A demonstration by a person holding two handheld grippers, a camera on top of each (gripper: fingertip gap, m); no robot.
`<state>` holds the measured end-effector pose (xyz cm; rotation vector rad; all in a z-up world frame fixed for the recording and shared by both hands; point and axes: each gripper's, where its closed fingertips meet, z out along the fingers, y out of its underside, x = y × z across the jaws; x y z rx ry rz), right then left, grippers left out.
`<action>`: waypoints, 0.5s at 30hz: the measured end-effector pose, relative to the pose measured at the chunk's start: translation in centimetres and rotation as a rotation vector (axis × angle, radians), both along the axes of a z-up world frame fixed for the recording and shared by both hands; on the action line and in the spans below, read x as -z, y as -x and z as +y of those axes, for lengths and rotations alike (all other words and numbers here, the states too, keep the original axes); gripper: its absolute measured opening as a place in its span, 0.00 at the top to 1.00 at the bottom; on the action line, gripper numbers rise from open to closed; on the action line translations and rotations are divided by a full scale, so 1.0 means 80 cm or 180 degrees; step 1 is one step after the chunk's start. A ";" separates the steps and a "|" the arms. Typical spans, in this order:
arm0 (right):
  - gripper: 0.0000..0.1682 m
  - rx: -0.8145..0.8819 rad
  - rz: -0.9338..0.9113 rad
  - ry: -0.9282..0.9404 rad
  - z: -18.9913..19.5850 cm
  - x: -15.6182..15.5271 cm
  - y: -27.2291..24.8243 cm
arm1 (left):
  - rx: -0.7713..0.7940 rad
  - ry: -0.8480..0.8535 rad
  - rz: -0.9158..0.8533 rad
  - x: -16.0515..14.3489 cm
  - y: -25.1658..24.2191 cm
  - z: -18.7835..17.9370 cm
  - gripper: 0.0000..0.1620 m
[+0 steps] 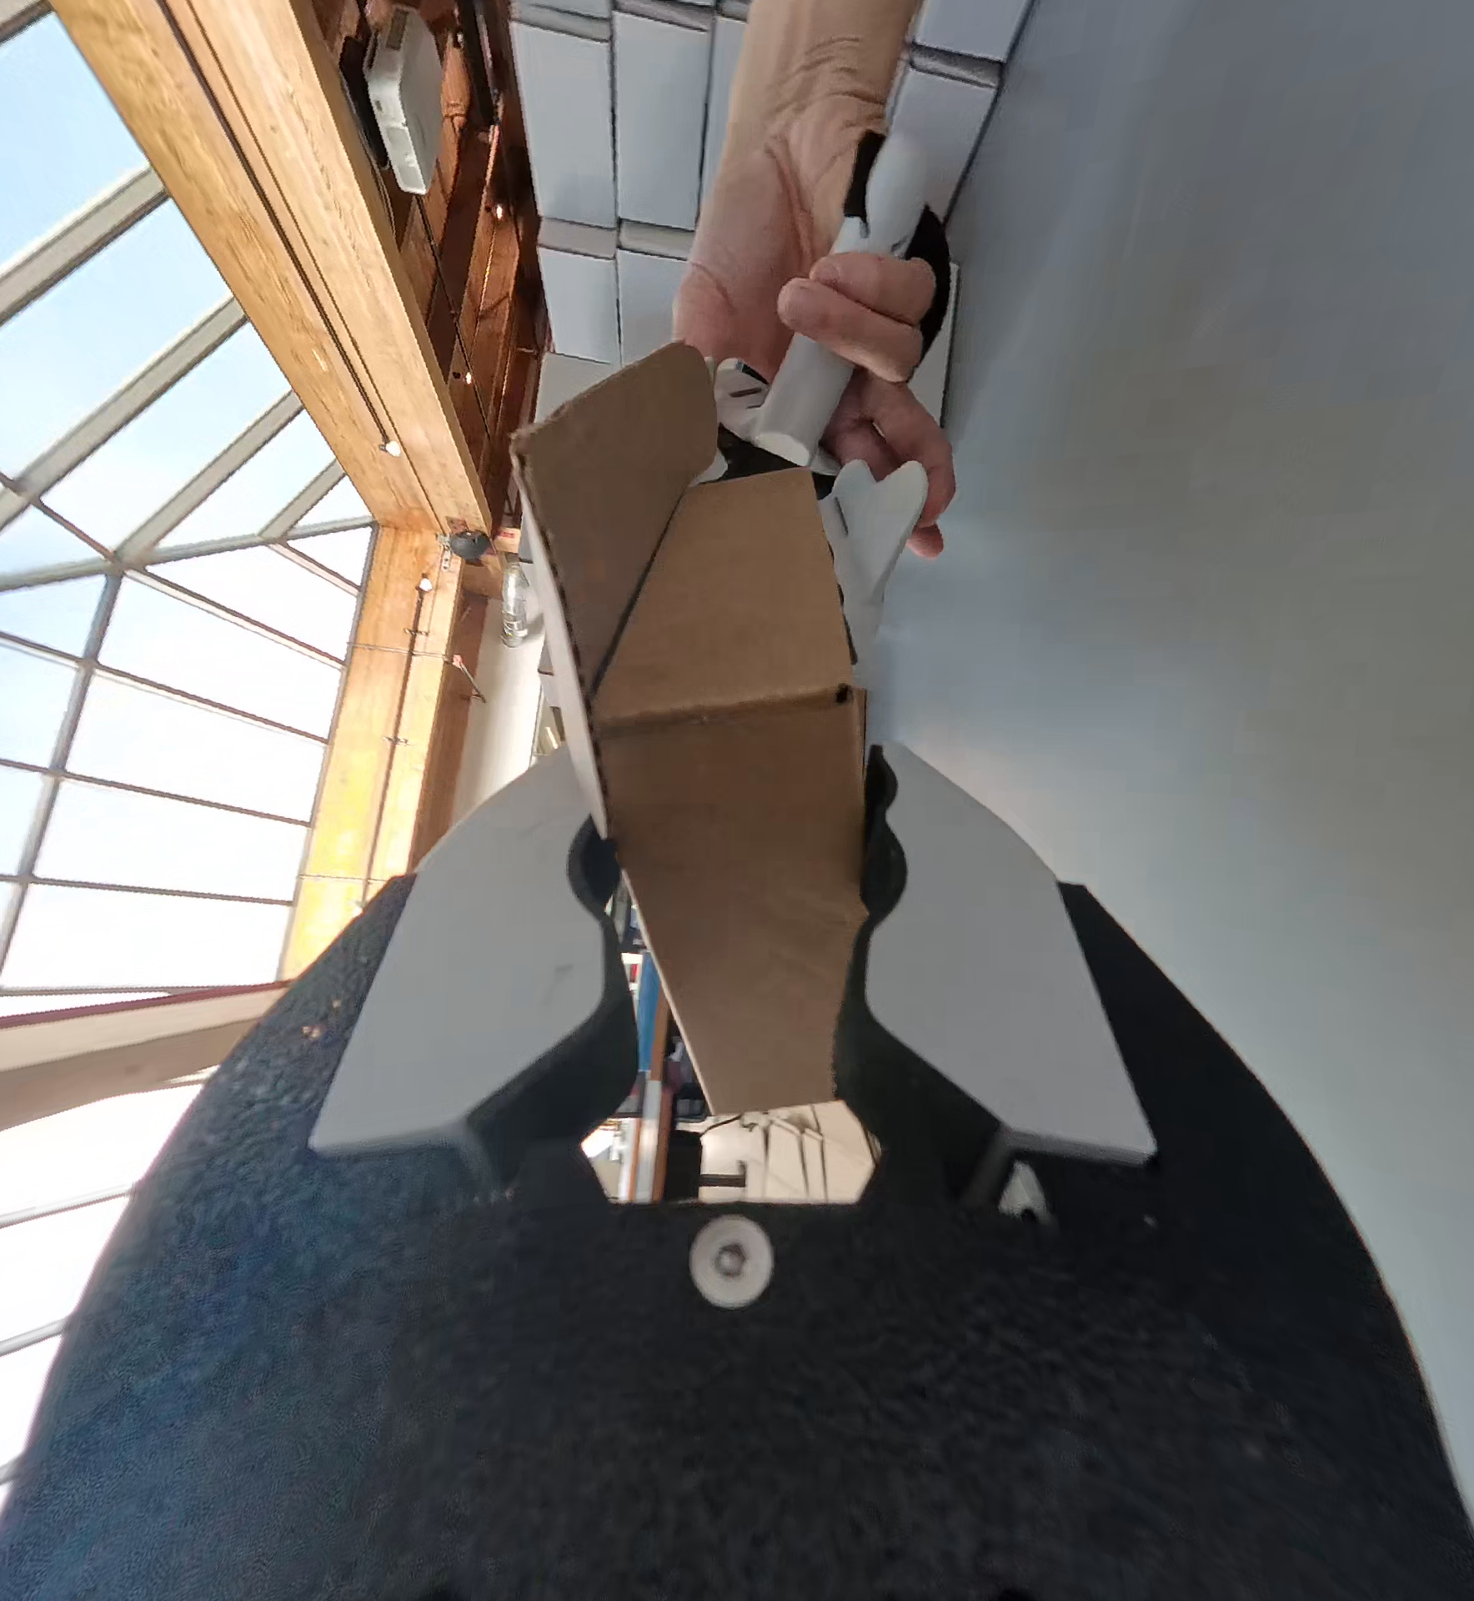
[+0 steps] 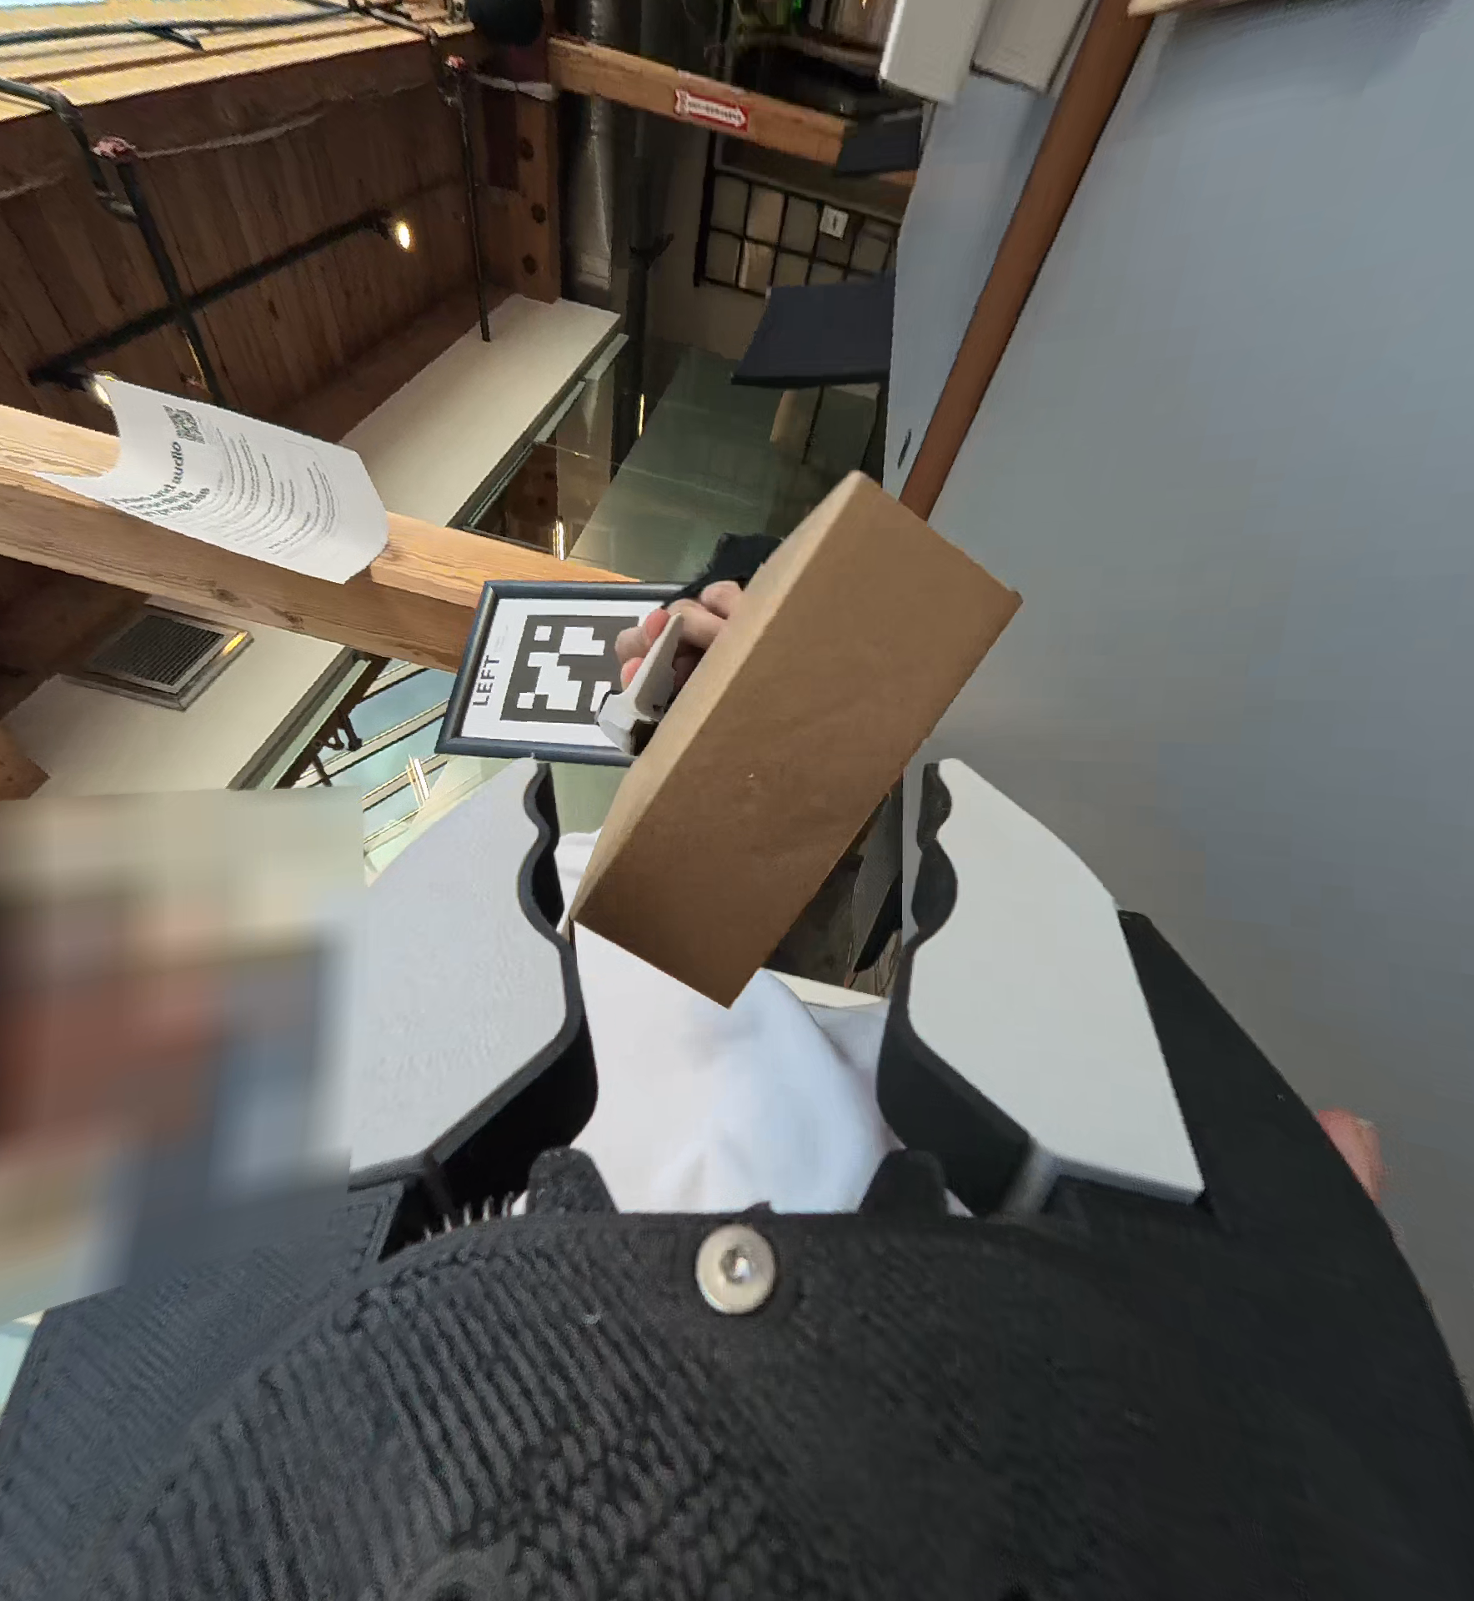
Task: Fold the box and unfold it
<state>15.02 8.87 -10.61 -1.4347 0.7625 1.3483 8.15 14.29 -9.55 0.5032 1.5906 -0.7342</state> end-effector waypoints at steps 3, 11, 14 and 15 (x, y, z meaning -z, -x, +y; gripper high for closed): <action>0.49 0.0432 -0.0344 -0.0273 -0.027 -0.039 -0.023 | 0.0087 0.0776 0.0663 -0.032 -0.004 0.013 0.66; 0.49 0.0967 -0.1260 -0.0060 -0.073 -0.060 -0.022 | 0.0226 0.1890 0.2709 0.013 -0.039 0.017 0.67; 0.49 0.0953 -0.1409 0.0159 -0.076 -0.047 -0.014 | 0.0173 0.1871 0.3057 0.044 -0.047 0.009 0.67; 0.50 0.0936 -0.1468 0.0203 -0.078 -0.044 -0.011 | 0.0160 0.1898 0.3163 0.051 -0.050 0.007 0.67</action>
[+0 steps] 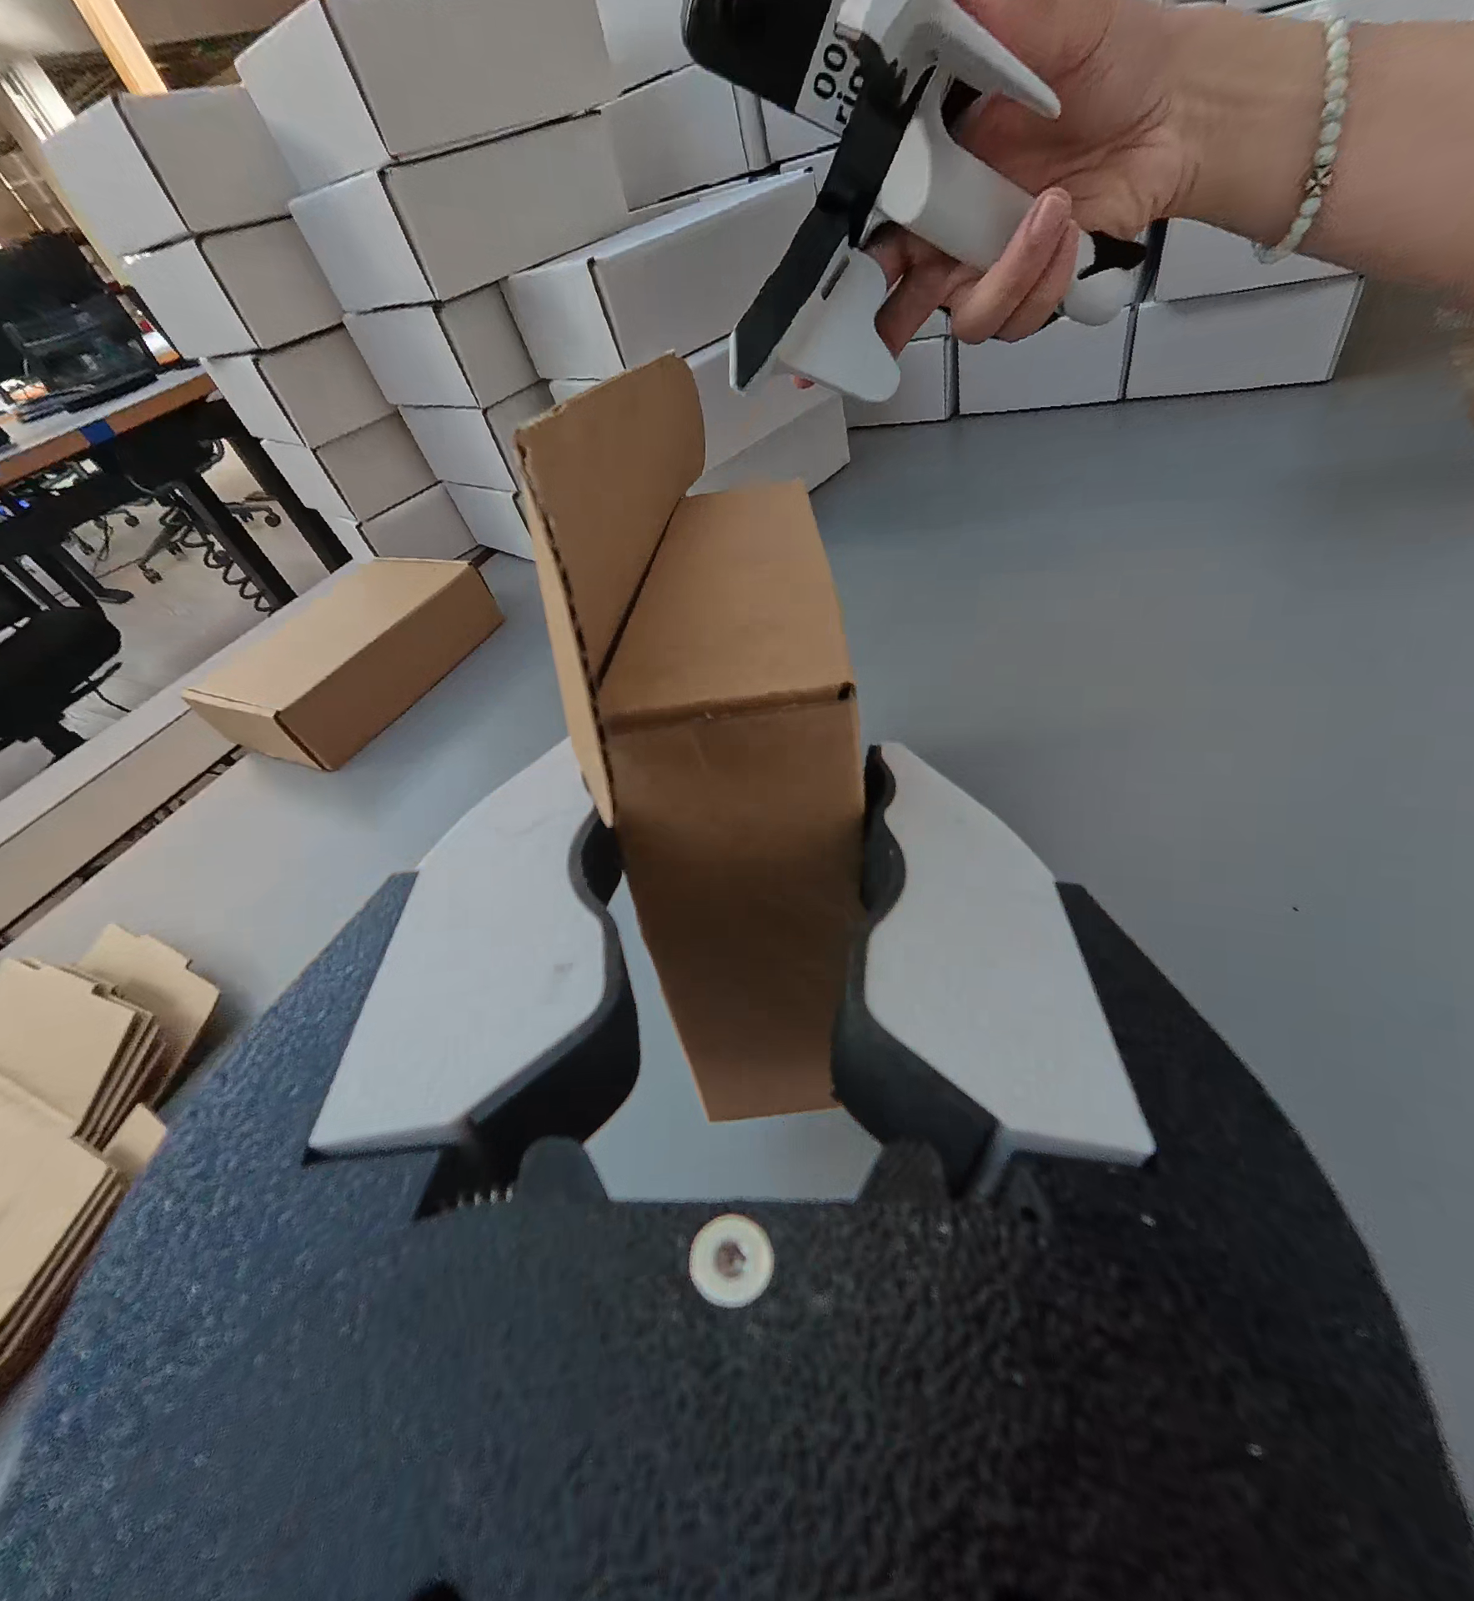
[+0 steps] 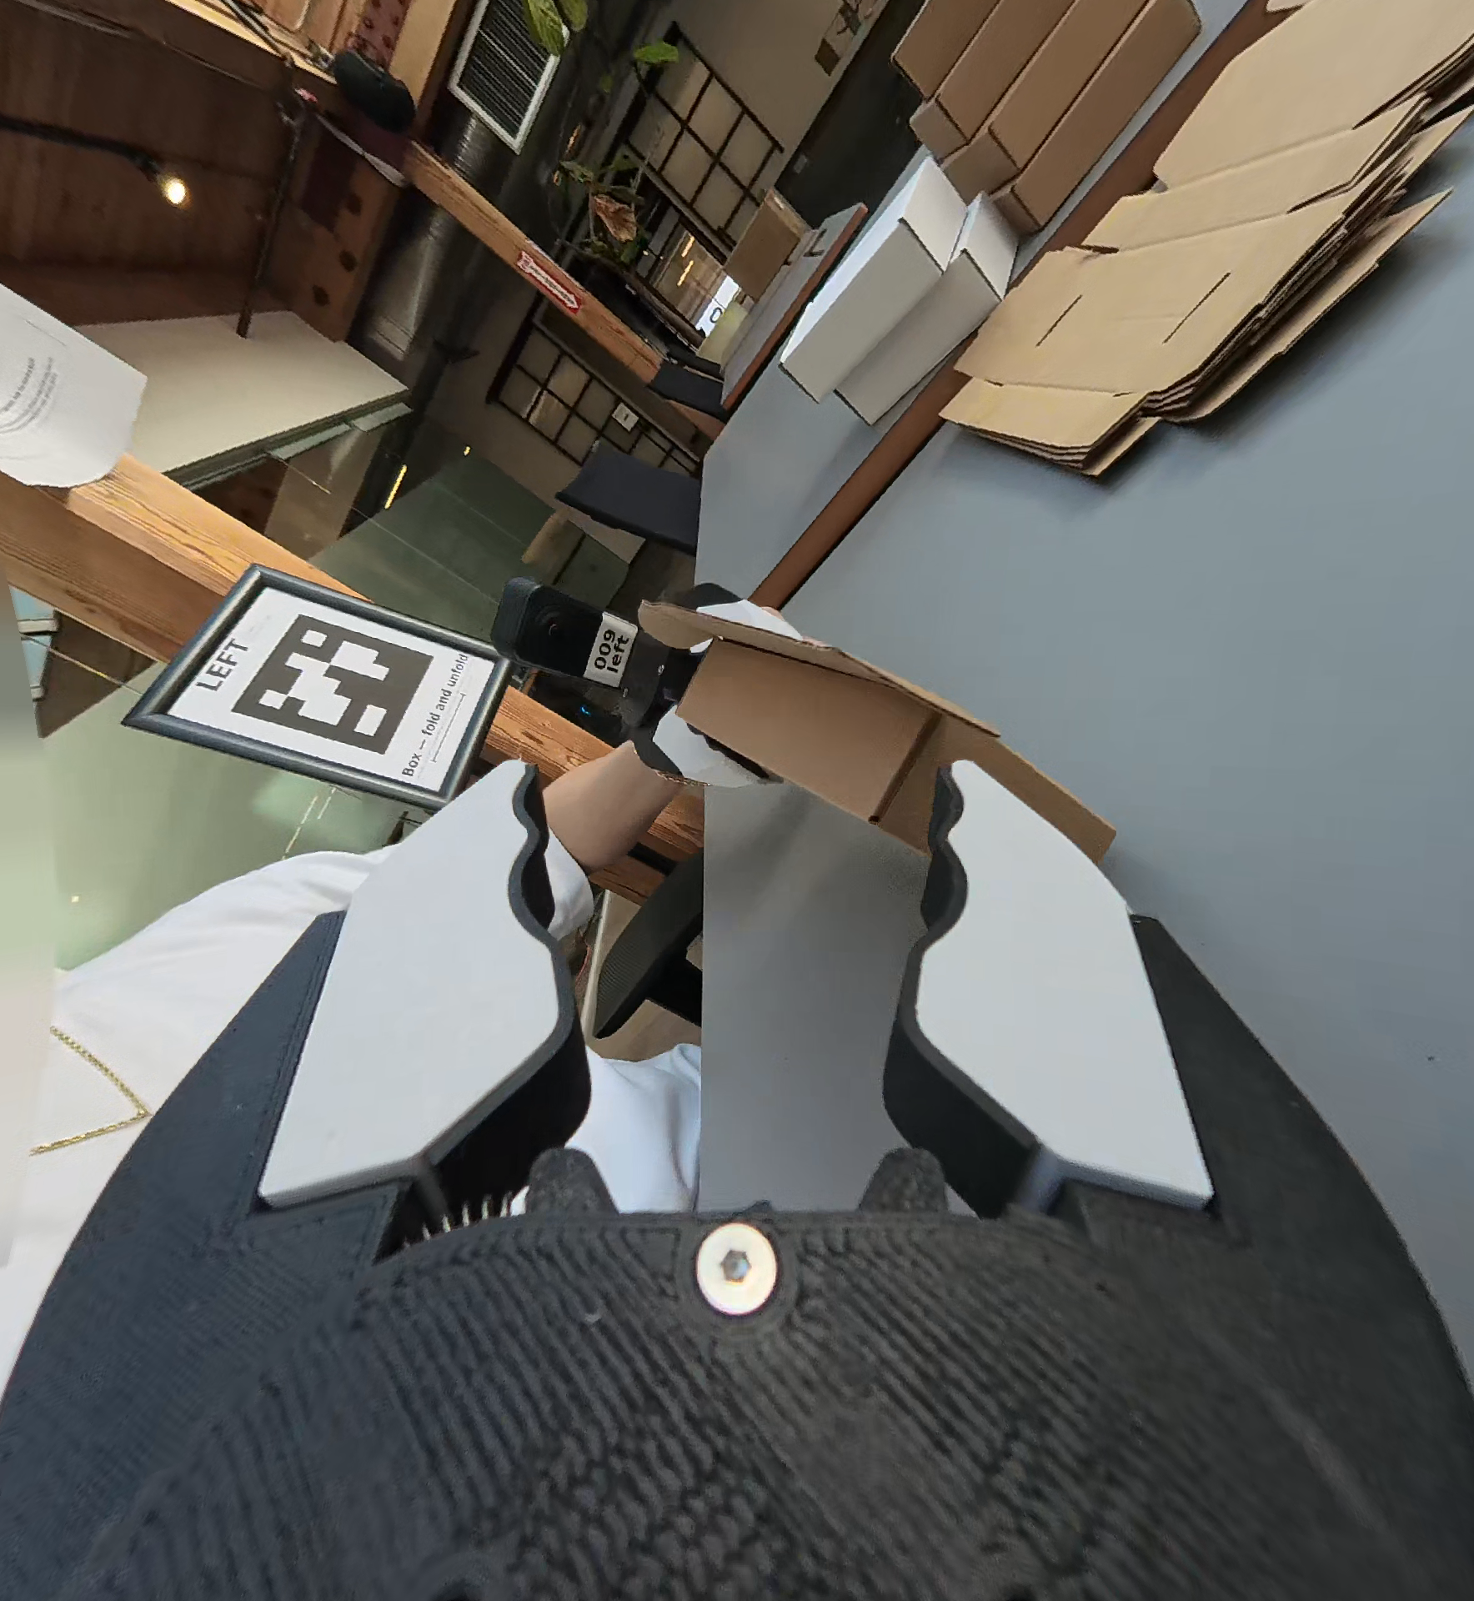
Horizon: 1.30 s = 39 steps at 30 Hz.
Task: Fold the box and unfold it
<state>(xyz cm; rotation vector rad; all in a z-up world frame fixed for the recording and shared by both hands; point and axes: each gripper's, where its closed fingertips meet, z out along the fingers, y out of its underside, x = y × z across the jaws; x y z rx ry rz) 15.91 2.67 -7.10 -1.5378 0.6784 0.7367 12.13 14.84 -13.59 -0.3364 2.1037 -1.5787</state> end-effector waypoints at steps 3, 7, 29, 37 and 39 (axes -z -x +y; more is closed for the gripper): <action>0.51 0.0029 -0.0197 0.0177 -0.003 0.006 0.004 | -0.0006 0.0035 0.0164 0.013 -0.006 -0.001 0.67; 0.52 0.0152 -0.0778 0.0601 -0.007 0.023 -0.002 | -0.0024 -0.0017 0.0282 0.018 -0.008 0.005 0.67; 0.98 0.0119 -0.3334 0.0910 0.031 0.056 -0.024 | 0.0019 -0.0380 0.0788 0.050 -0.009 0.025 0.67; 0.98 0.0083 -0.3290 0.0744 0.035 0.050 -0.020 | 0.0029 -0.0400 0.0828 0.050 -0.008 0.027 0.67; 0.98 0.0093 -0.3277 0.0693 0.035 0.048 -0.019 | 0.0027 -0.0409 0.0838 0.050 -0.008 0.026 0.67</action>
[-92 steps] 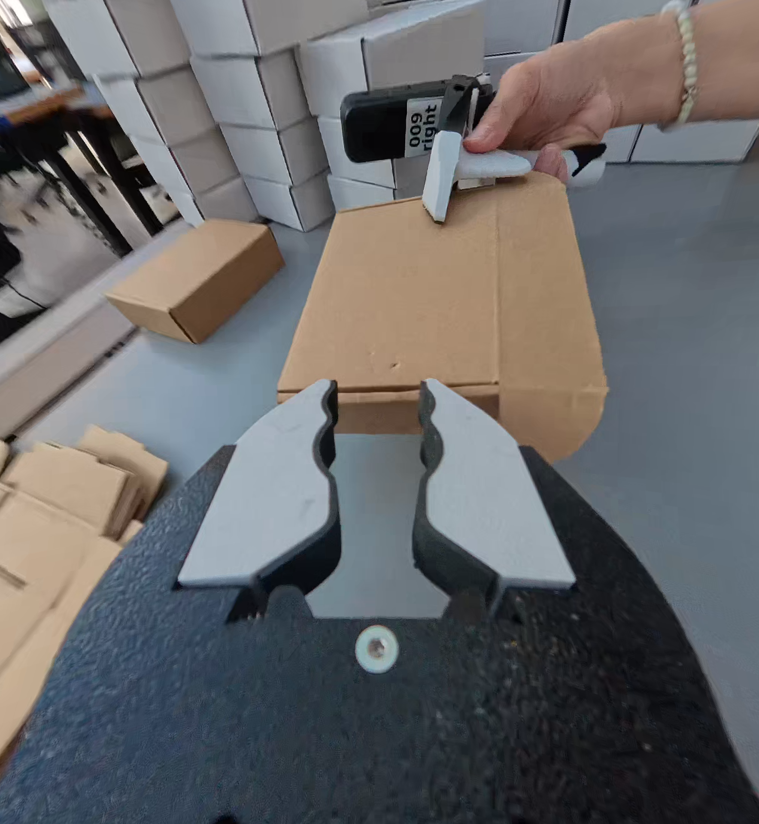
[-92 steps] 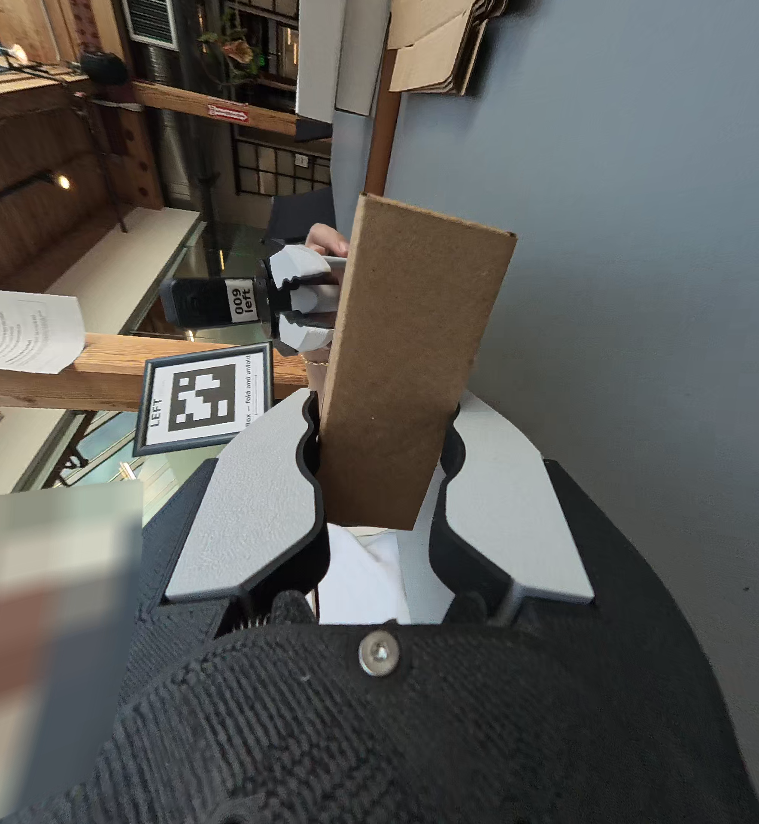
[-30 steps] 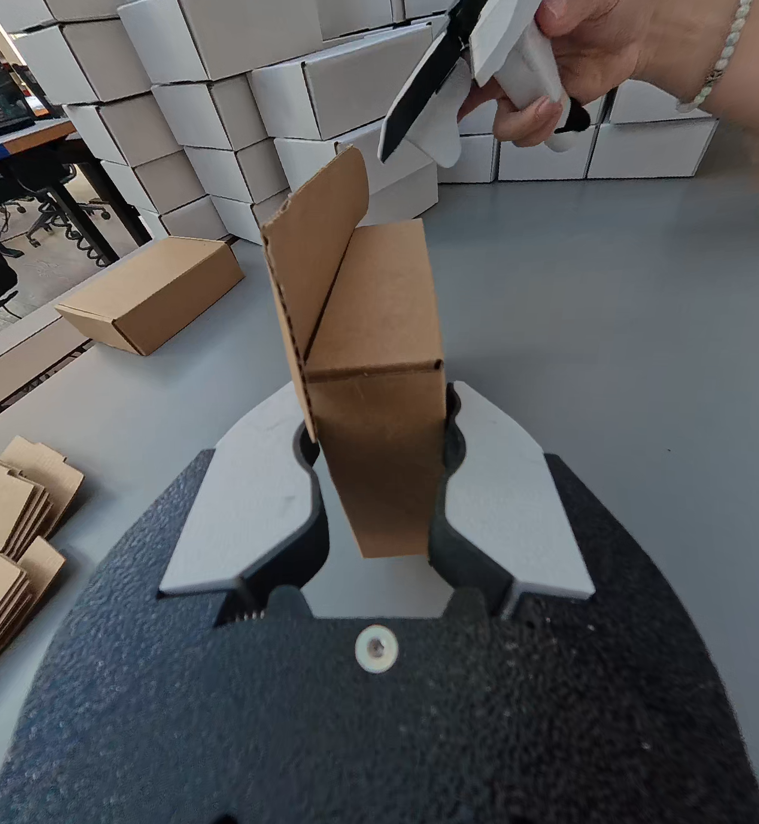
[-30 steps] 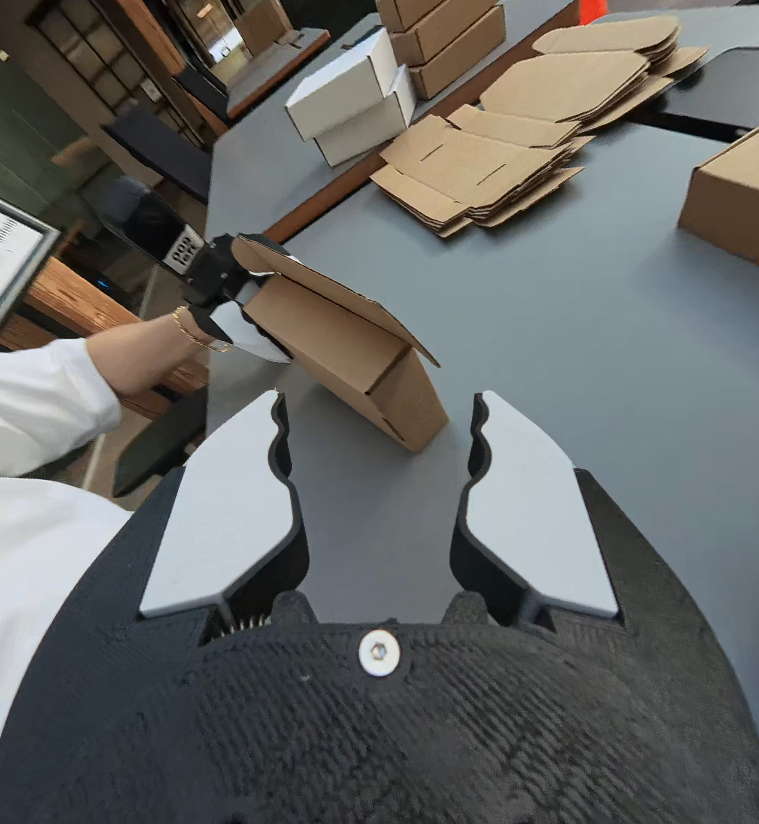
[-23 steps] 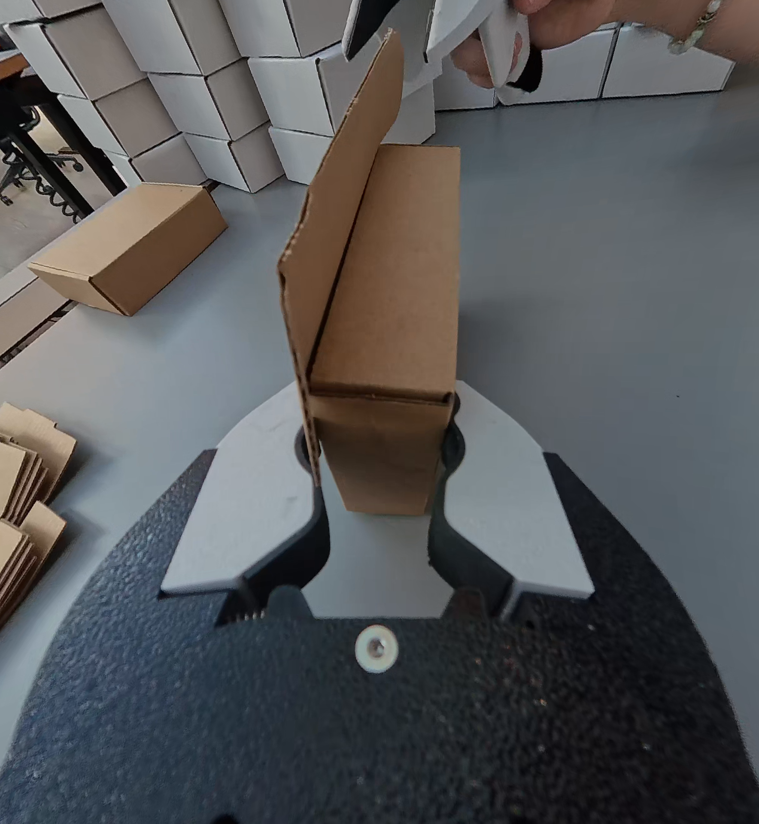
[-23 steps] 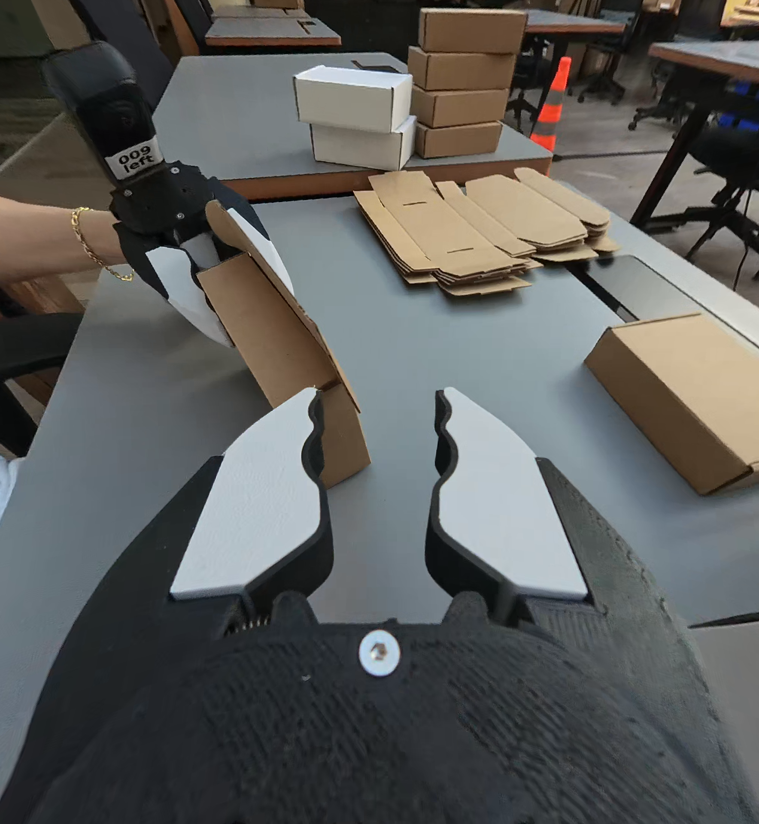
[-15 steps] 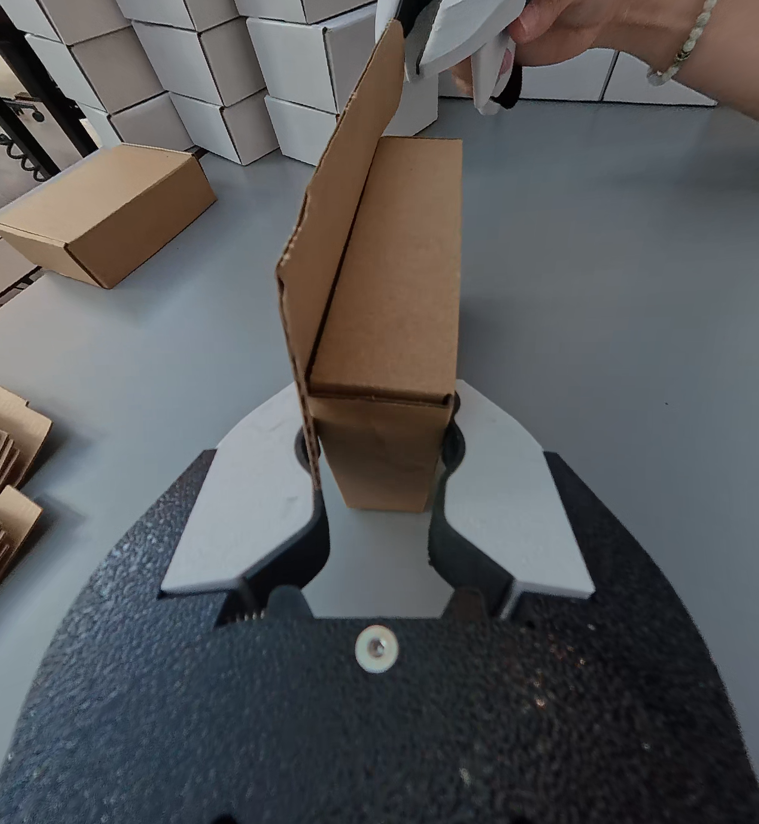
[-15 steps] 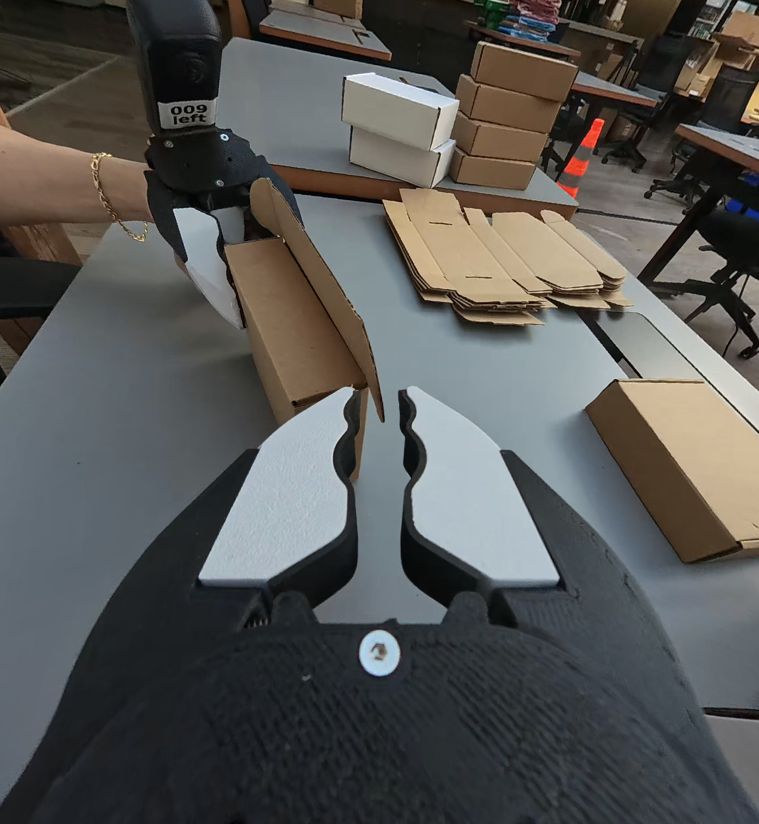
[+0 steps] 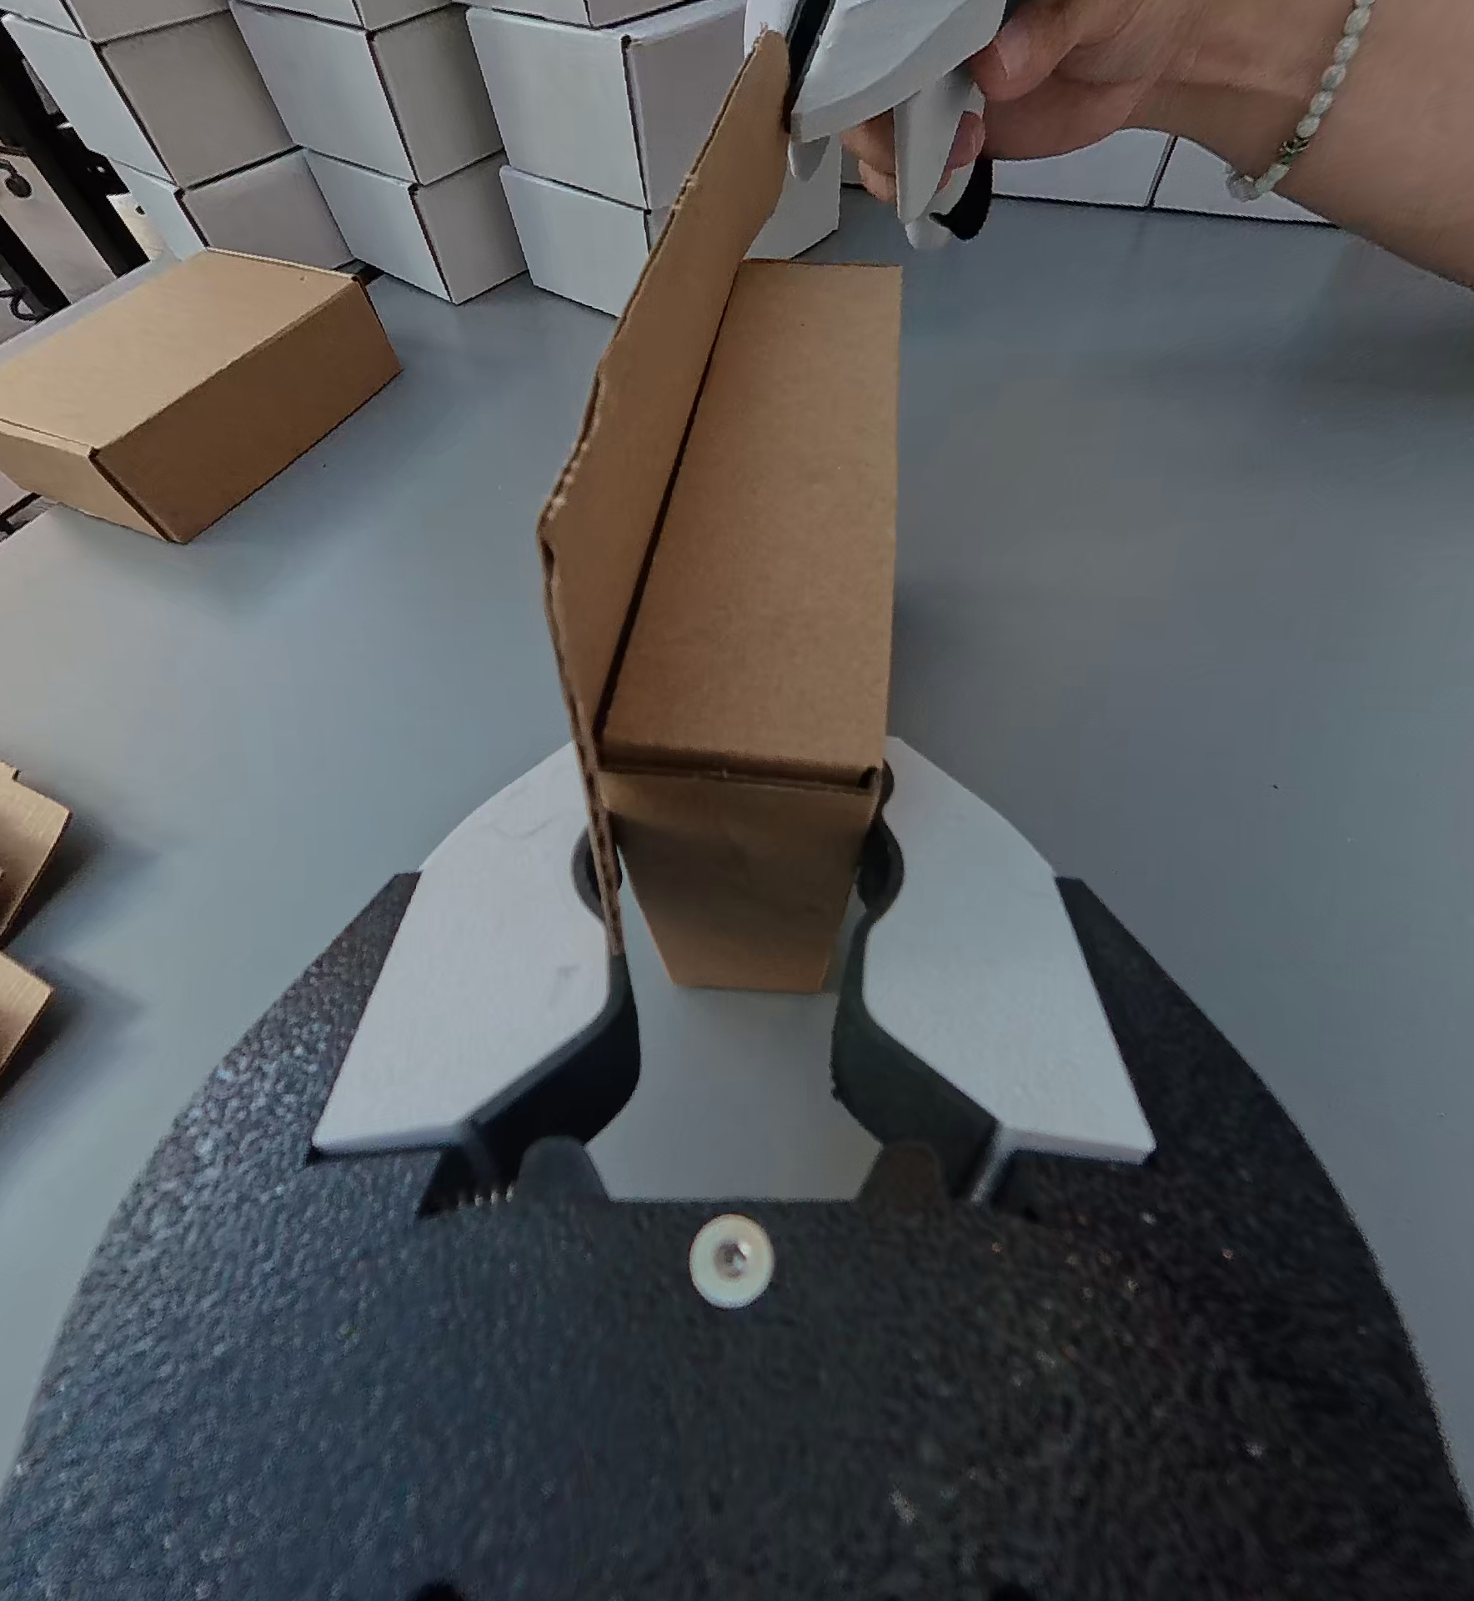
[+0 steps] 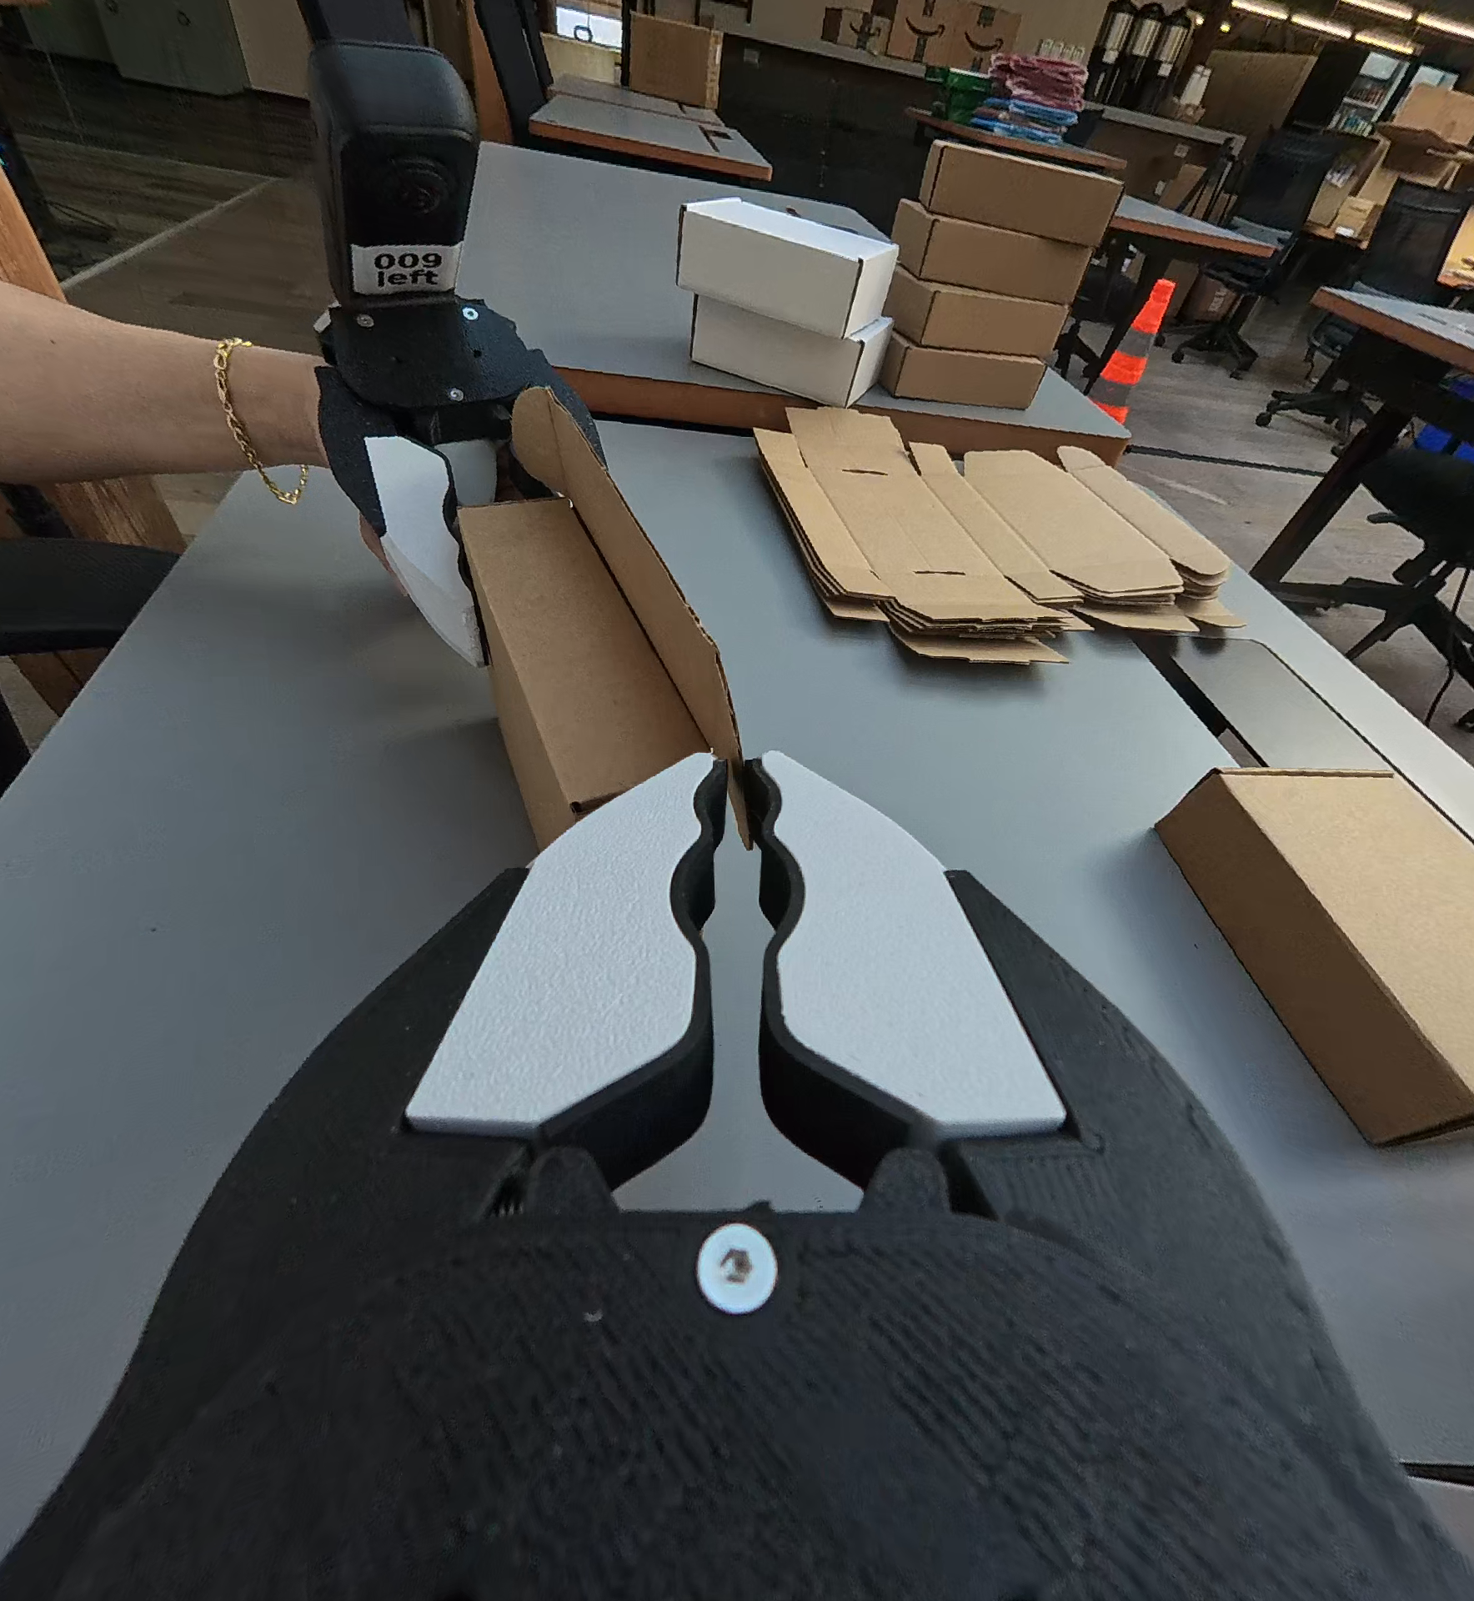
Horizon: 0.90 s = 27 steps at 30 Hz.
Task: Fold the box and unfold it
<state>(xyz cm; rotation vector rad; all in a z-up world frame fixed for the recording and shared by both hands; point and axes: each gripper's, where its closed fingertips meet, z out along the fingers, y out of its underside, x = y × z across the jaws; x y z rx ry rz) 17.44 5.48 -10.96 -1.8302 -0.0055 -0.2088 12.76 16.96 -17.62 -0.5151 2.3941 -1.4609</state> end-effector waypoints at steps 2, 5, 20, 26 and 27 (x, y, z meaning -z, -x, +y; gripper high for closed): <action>0.99 -0.0015 0.0038 -0.0024 0.001 -0.001 0.001 | -0.0001 -0.0021 0.0003 0.000 0.000 -0.001 0.67; 0.99 0.0065 0.0055 0.0023 0.002 0.000 -0.003 | -0.0042 -0.0017 0.0042 0.000 -0.002 0.000 0.67; 0.97 0.0946 0.2021 -0.0607 0.014 -0.001 -0.023 | -0.0679 -0.0228 0.0168 0.004 -0.018 -0.010 0.67; 0.98 0.1059 0.1571 -0.0395 0.013 0.003 -0.028 | -0.0712 -0.0167 0.0186 0.003 -0.020 -0.011 0.67; 0.98 0.1076 0.1514 -0.0367 0.013 0.004 -0.028 | -0.0714 -0.0156 0.0181 0.003 -0.020 -0.011 0.67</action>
